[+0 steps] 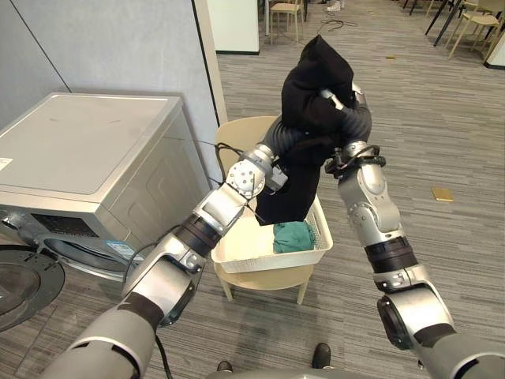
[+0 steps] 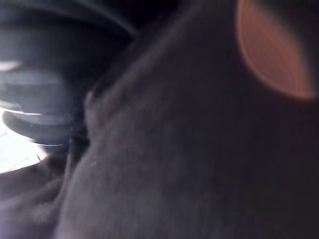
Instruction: Pick up the laundry basket with both hands and put the clothes into the washing machine.
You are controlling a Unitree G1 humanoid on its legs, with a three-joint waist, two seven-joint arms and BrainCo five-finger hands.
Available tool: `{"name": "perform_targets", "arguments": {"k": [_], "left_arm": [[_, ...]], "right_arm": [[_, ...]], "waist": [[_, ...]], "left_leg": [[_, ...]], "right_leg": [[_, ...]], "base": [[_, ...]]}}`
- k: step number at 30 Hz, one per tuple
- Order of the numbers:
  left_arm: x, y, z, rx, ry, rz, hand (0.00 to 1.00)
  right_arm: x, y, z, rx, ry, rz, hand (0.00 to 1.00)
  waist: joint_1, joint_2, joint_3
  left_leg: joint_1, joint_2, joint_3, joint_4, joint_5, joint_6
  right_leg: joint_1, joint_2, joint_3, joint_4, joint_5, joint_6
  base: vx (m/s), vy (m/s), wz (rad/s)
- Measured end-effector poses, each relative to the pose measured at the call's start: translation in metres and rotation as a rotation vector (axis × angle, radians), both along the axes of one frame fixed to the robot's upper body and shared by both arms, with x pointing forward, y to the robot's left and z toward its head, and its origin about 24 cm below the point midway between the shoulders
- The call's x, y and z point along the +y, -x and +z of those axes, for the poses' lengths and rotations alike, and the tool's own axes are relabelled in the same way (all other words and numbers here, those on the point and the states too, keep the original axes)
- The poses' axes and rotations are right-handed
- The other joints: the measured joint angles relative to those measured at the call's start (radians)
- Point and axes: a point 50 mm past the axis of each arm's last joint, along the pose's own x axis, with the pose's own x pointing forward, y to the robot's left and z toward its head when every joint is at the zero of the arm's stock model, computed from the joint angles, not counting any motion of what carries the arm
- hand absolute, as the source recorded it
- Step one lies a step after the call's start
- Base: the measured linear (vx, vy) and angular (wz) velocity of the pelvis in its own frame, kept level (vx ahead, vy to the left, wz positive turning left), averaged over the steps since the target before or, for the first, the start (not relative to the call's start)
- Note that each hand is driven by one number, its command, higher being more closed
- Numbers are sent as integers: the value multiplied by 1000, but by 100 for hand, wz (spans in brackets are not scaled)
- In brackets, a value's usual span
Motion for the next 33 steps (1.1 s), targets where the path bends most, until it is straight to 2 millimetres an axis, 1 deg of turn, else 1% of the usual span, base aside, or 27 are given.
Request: {"name": "perform_targets", "arguments": {"k": [2, 4, 6, 7, 8, 9, 10, 11, 12, 13, 14, 15, 16, 17, 19, 20, 21, 22, 23, 24, 25, 27, 28, 29, 30, 31, 33], "left_arm": [[-3, 2, 3, -10, 10, -12, 100], [3, 4, 8, -22, 52, -3, 100], [30, 9, 13, -49, 163, 59, 100], [40, 11, 13, -57, 190, 89, 100], [68, 14, 12, -77, 226, 169, 100], [101, 18, 9, -98, 243, 264, 100], [118, 21, 7, -109, 246, 319, 100], [153, 30, 3, -132, 243, 440, 100], [185, 41, -1, -147, 238, 552, 100], [200, 49, -3, -154, 238, 603, 100], [228, 66, -6, -171, 241, 706, 100], [247, 80, -7, -193, 254, 786, 100], [269, 101, -9, -223, 266, 890, 100], [278, 111, -10, -234, 266, 934, 100], [304, 146, -19, -256, 273, 1083, 100], [311, 161, -27, -252, 287, 1145, 100], [316, 172, -33, -243, 297, 1192, 100], [324, 196, -50, -211, 328, 1306, 100], [326, 208, -62, -181, 345, 1365, 100], [327, 216, -70, -154, 355, 1403, 100], [327, 230, -85, -97, 365, 1460, 100], [320, 250, -110, 15, 359, 1528, 100], [318, 255, -116, 44, 369, 1544, 100], [312, 264, -129, 103, 391, 1571, 100], [306, 272, -140, 166, 406, 1589, 100], [303, 275, -146, 197, 413, 1598, 100], [296, 280, -182, 366, 479, 1607, 100]], "right_arm": [[-10, 9, -2, -15, -24, -28, 0], [-24, 18, -3, -36, -60, -70, 0], [-63, 35, -5, -79, -121, -221, 0], [-77, 40, -7, -83, -141, -282, 0], [-105, 50, -13, -79, -180, -402, 0], [-129, 61, -21, -67, -208, -506, 0], [-140, 68, -26, -57, -218, -559, 0], [-160, 83, -38, -30, -226, -654, 0], [-175, 97, -49, 2, -228, -727, 0], [-181, 104, -54, 18, -224, -756, 0], [-191, 117, -66, 60, -212, -809, 0], [-197, 126, -74, 90, -202, -842, 0], [-206, 140, -83, 126, -191, -889, 0], [-209, 145, -88, 143, -188, -907, 0], [-221, 174, -109, 225, -188, -1007, 0], [-224, 185, -119, 263, -199, -1041, 0], [-224, 191, -127, 295, -204, -1062, 0], [-225, 208, -151, 395, -231, -1112, 0], [-225, 219, -165, 456, -253, -1138, 0], [-223, 227, -175, 498, -270, -1157, 0], [-218, 243, -194, 582, -304, -1188, 0], [-203, 265, -222, 725, -349, -1206, 0], [-197, 269, -229, 750, -384, -1197, 0], [-189, 274, -241, 794, -435, -1168, 0], [-180, 274, -249, 827, -454, -1117, 0], [-177, 273, -253, 844, -457, -1097, 0], [-165, 275, -271, 926, -472, -1034, 0]], "waist": [[0, -1, 1], [-2, -1, 1], [-7, 0, 0], [-7, 0, 0], [-11, 0, 0], [-17, 1, 0], [-21, 2, 0], [-26, 2, 0], [-26, 2, 0], [-26, 2, -1], [-25, 2, -1], [-24, 3, -1], [-21, 3, -2], [-20, 3, -2], [4, 8, -9], [8, 12, -23], [10, 16, -32], [14, 24, -50], [20, 30, -55], [25, 34, -58], [28, 42, -64], [30, 47, -68], [31, 48, -68], [31, 48, -68], [33, 45, -66], [32, 42, -65], [35, 42, -64]], "left_leg": [[-1, 0, -1, 0, 0, 0], [-1, 0, -1, 0, 0, 0], [0, 0, 0, 0, 0, 0], [0, 0, 0, 0, 0, 0], [0, 0, 1, 0, 0, 0], [0, 0, 1, 0, 0, 0], [0, 0, 1, 0, 0, 0], [1, 1, 3, -1, 0, 0], [4, 1, 8, -4, 0, 0], [5, 1, 10, -5, 0, 0], [5, 0, 12, -9, -1, 0], [6, 0, 14, -17, -1, 0], [8, 0, 21, -20, -4, -5], [8, 0, 23, -20, -5, -5], [8, 1, 24, -26, -5, -5], [5, 0, 23, -29, -4, -5], [6, 0, 23, -31, -4, -4], [5, 0, 23, -31, -3, -2], [4, 0, 23, -32, -5, -2], [5, 1, 22, -31, -6, -2], [6, 1, 21, -31, -8, -1], [10, 3, 19, -28, -10, 1], [11, 5, 18, -25, -13, 3], [15, 6, 17, -19, -21, 7], [24, 8, 20, -12, -29, 8], [26, 9, 20, -7, -33, 7], [26, 18, 21, 21, -51, 5]], "right_leg": [[0, 0, -1, 0, 0, 0], [0, 0, -1, 1, 0, 0], [0, 0, -1, 1, 0, 0], [0, 0, -1, 1, 0, 0], [0, 0, -1, 1, -1, 1], [0, 1, -1, 1, -1, 2], [0, 1, -1, 1, -2, 2], [0, 1, 0, 0, -3, 4], [0, 1, 3, 0, -4, 4], [-1, 1, 4, 0, -4, 4], [-1, 1, 6, 0, -8, 7], [-1, 1, 6, -3, -13, 12], [-4, 1, 6, -3, -16, 11], [-6, 2, 8, -3, -17, 11], [-11, 3, 9, -3, -18, 9], [-15, 2, 7, -3, -18, 8], [-17, 2, 8, -3, -18, 8], [-17, 2, 8, -3, -19, 9], [-13, 2, 8, -1, -20, 9], [-10, 2, 8, 0, -21, 10], [-4, 2, 1, 1, -26, 12], [7, 1, -8, 1, -38, 17], [13, 1, -14, 1, -41, 19], [23, 0, -23, 1, -46, 15], [36, 0, -26, 1, -49, 15], [41, 0, -28, 1, -50, 17], [58, 1, -34, 1, -52, 19]], "base": [[0, 0, 0], [0, 0, 0], [0, 0, 0], [0, 0, 0], [0, 0, 0], [0, 0, 0], [0, 0, 0], [0, 0, -5], [0, 0, -7], [0, 0, -7], [0, 0, -3], [0, 0, 0], [0, 0, 0], [0, 0, 0], [39, 10, -1], [42, 7, 0], [68, 8, -1], [69, 10, -3], [55, 11, -3], [24, 10, 5], [15, 8, 10], [13, 4, 14], [-1, 1, 16], [-14, 3, 10], [-21, 5, 7], [-33, 9, 2], [-33, 3, 7]]}}
